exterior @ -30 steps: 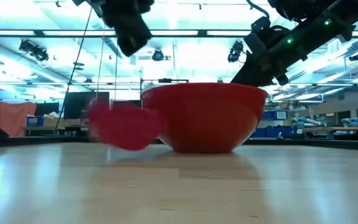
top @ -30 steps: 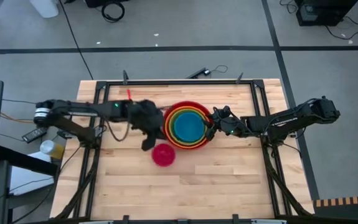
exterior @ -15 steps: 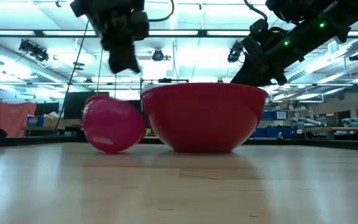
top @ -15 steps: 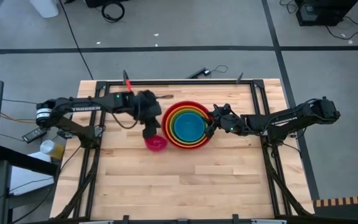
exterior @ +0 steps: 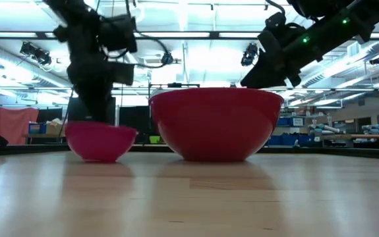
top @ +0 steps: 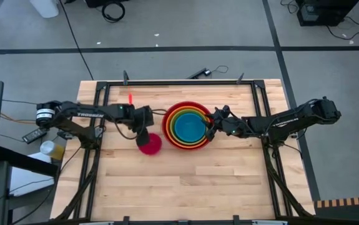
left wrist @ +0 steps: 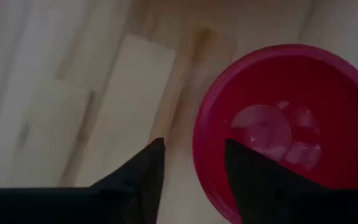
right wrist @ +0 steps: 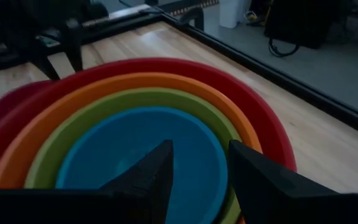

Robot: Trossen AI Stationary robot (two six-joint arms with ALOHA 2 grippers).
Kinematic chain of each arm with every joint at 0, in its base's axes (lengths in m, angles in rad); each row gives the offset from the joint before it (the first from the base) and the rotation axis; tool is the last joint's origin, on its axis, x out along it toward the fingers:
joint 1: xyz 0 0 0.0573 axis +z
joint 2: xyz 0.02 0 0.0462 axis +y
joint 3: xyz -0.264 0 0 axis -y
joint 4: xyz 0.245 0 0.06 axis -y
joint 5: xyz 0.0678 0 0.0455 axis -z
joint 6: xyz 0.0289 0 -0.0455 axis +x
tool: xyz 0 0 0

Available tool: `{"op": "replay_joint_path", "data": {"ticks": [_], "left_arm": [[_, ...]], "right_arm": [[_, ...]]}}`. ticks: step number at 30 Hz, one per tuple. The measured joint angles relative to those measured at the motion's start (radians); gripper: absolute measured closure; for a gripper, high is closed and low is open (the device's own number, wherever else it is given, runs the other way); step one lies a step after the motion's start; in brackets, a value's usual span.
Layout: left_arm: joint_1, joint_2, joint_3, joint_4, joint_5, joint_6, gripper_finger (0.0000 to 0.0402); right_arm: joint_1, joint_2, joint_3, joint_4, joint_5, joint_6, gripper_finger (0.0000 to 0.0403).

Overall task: Nest bowls inside each other
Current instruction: Stack the pink bowl on top of the blue bowl

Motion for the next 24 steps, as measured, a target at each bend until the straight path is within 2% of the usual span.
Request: {"op": "replay_joint_path", "data": {"ticks": [4, 7, 10, 13, 15, 16, 24], "left_arm": [[0.019, 0.002, -0.090, 0.070, 0.020, -0.025, 0.0206], [0.032, 0.006, -0.123, 0.089, 0.020, -0.016, 0.0208], [0.033, 0.006, -0.129, 0.089, 0.019, 0.000, 0.0237], [0.028, 0.006, -0.107, 0.076, 0.022, 0.009, 0.0303], [0.029, 0.004, -0.070, 0.023, 0.037, 0.025, 0.0362], [0.029, 0.001, -0.045, -0.014, 0.044, 0.031, 0.0379], [0.031, -0.020, 0.273, -0.160, 0.034, 0.085, 0.0389]], "right_arm": [[-0.002, 0.000, 0.000, 0.030, 0.000, 0.000, 0.0242], [-0.005, 0.000, 0.000, 0.037, 0.000, -0.004, 0.0242], [-0.005, 0.000, 0.000, 0.045, 0.000, -0.007, 0.0242], [-0.005, 0.000, 0.000, 0.056, -0.001, -0.007, 0.0242], [-0.005, 0.000, 0.000, 0.057, 0.000, -0.007, 0.0242], [-0.005, 0.000, 0.000, 0.058, -0.001, -0.007, 0.0242], [-0.005, 0.000, 0.000, 0.060, 0.002, -0.016, 0.0242]]}}
